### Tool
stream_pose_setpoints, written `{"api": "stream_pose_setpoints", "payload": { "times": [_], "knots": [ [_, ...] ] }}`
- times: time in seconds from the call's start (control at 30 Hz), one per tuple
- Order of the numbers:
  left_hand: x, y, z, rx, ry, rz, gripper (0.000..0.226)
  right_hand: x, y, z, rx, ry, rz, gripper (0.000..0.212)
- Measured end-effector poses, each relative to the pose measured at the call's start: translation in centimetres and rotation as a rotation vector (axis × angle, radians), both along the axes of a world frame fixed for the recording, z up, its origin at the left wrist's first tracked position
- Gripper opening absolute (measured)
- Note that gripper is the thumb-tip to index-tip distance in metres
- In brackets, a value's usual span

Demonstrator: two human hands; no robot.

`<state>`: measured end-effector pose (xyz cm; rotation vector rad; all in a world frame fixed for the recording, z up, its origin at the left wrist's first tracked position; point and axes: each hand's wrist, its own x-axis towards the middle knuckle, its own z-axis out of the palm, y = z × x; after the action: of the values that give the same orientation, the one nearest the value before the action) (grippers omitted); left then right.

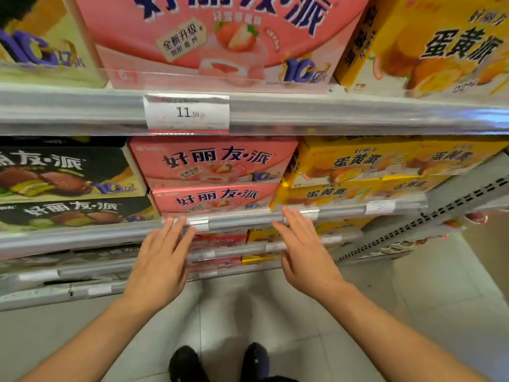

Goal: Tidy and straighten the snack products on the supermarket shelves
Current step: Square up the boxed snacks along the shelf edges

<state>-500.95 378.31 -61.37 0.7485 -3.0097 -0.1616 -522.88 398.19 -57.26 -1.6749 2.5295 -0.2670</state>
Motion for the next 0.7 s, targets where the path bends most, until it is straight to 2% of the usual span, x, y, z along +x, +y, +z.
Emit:
{"api": "stream_pose_setpoints", "payload": {
  "times": [0.13,0.3,0.47,0.6,0.7],
  "knots": [
    [-0.6,0.2,-1.2,-0.029,-0.148,0.086,0.093,-1.4,-0.4,-2.5,0.121,-0.073,-0.077,0.076],
    [-0.8,1.3,-3.0,-0.067,-0.17,0.175,0.096,-2.2,-1.1,-4.9,0.127,-0.152,-0.026,0.086],
    [-1.8,2.0,-3.4,-0.101,-0.013,0.22,0.098,-2.4,-0.9,-6.5,0.087,-0.117,0.009,0.079],
    [-2.4,1.1,-5.3,-0.106,0.11,0.23,0.107,-2.4,-1.4,-7.3,0.086,-0.134,-0.062,0.078],
    [-2.6,0.4,-6.6,-0.155,0.178,0.19,0.099,-2.0,-1.6,-7.4,0.098,-0.134,-0.076,0.079]
  ]
}}
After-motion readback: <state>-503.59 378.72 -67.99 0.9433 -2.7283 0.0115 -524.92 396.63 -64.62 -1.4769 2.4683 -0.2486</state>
